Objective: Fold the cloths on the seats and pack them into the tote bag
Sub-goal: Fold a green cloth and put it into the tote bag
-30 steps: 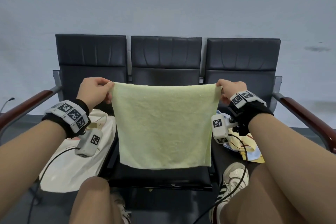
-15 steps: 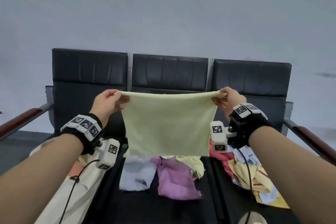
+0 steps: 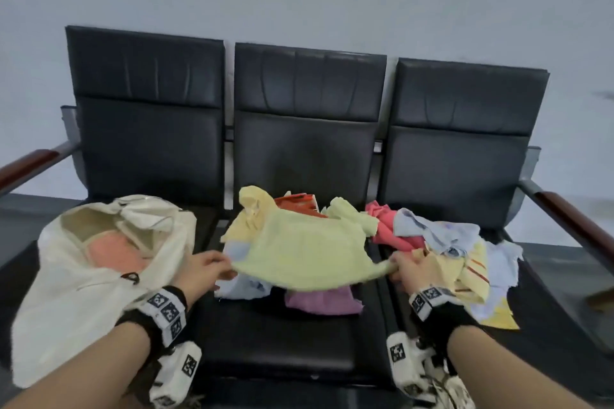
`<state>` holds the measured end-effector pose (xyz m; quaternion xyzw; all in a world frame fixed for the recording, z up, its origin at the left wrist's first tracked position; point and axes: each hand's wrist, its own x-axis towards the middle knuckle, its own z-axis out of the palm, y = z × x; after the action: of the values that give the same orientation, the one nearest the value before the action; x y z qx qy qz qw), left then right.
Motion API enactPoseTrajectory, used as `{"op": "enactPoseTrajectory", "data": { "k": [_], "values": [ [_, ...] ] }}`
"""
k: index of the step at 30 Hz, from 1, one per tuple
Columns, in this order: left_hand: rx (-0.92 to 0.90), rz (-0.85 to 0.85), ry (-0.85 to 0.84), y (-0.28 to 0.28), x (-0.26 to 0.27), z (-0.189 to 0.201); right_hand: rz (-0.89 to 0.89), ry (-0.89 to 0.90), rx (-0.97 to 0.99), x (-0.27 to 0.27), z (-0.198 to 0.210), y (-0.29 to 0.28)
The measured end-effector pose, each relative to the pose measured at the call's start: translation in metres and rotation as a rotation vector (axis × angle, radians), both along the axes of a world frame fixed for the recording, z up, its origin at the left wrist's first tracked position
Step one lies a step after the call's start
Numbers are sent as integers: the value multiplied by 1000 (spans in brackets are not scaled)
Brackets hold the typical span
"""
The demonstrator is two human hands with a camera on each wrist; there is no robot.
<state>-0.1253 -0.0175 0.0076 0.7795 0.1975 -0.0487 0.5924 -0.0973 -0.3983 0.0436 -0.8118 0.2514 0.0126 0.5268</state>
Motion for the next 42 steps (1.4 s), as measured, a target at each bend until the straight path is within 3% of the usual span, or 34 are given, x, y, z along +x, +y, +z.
{"op": "enactPoseTrajectory", "data": {
  "k": [5, 8, 12, 16, 20, 27, 33, 39, 42],
  "values": [
    [74, -19, 244, -12, -34, -79, 78, 327, -58, -35, -95, -16],
    [107, -24, 325, -15, -46, -107, 45, 442, 7, -61, -101, -13],
    [172, -1, 338, -15, -50, -125, 24, 466, 41, -74, -112, -12],
    [412, -96, 430, -9, -59, -135, 32, 502, -48, -81, -130, -15],
    [517, -156, 506, 2, -71, -146, 32, 549, -16, -84, -143, -10],
    [355, -33, 379, -5, -76, -140, 86, 548, -104, -72, -134, 7],
    [295, 56, 316, -2, -71, -142, 236, 508, -167, -45, -108, 44],
    [-287, 261, 314, -10, -58, -139, 430, 416, -248, -3, -82, 114],
    [-343, 166, 324, -17, -61, -131, 502, 362, -275, 20, -71, 153]
  ]
}}
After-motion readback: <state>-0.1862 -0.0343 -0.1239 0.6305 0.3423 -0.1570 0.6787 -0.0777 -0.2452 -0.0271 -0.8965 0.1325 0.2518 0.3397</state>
